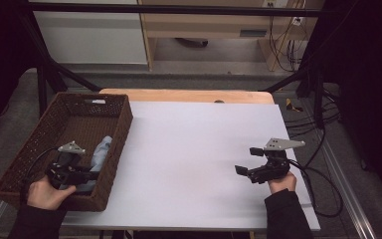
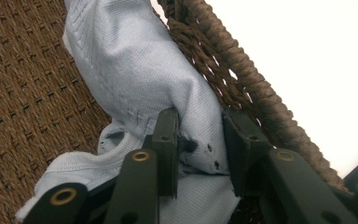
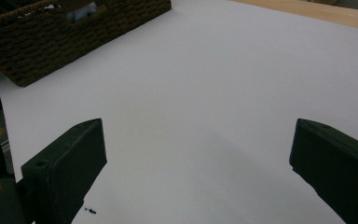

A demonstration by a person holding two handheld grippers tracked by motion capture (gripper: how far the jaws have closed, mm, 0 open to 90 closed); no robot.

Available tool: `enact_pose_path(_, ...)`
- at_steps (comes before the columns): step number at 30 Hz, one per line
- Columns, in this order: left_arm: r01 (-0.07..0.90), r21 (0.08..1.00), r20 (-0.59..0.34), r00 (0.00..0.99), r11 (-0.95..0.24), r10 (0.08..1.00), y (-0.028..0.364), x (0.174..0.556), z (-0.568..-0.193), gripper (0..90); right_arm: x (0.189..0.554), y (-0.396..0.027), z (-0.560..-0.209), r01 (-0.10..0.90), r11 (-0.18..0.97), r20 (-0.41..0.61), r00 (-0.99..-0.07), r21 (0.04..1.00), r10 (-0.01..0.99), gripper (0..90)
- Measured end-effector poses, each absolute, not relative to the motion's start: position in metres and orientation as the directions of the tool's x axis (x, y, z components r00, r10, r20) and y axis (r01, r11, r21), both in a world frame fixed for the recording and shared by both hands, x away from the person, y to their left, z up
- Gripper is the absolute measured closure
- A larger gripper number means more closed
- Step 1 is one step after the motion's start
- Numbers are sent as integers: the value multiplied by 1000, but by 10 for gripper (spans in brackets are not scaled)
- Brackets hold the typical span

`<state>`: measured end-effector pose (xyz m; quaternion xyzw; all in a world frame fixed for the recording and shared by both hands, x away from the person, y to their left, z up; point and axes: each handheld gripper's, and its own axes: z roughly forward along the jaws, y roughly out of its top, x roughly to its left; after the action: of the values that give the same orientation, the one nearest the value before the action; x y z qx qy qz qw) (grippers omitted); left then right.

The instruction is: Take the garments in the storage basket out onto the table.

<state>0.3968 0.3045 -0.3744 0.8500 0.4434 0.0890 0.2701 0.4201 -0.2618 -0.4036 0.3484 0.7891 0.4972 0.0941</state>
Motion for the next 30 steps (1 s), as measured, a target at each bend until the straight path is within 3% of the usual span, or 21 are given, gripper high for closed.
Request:
enact_pose_path(6,697,542,-81,599,-469,797,303,396,-373,751,420,-262,-403,456,261,200,-740,851,643,43)
enact_pose_path(30,679,554,-56,608,-481,792,303,393,-365,790,420,-263,-403,456,261,199,-740,851,642,43)
